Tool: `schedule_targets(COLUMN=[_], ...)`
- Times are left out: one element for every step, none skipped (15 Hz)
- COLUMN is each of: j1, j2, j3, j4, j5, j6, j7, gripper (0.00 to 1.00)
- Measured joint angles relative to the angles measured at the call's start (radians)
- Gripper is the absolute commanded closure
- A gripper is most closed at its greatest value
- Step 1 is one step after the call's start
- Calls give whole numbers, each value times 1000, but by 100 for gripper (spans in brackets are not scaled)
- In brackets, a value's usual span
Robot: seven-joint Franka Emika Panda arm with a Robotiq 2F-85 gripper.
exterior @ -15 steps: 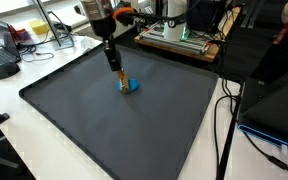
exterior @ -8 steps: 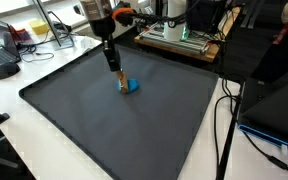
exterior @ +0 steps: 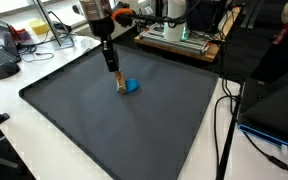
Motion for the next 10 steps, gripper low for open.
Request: schedule_targets(j1=[0,0,0,0,0,-1,-2,-2,-2,-2], j2=[1,1,2,3,6,19,39,52,62,70], j3=[-1,-2,-4,-7,-12,-22,-33,-46,-57,-66], j4=[0,0,0,0,0,0,6,15,21,28], j5=[-4,-9,-14,-21,-35,-54,-72,-86,-96,-103], j6=[5,10,17,28,49,83,123,154,178,196], j7=[0,0,1,1,3,6,7,8,8,8], gripper=[78,78,78,78,78,78,78,78,78,78])
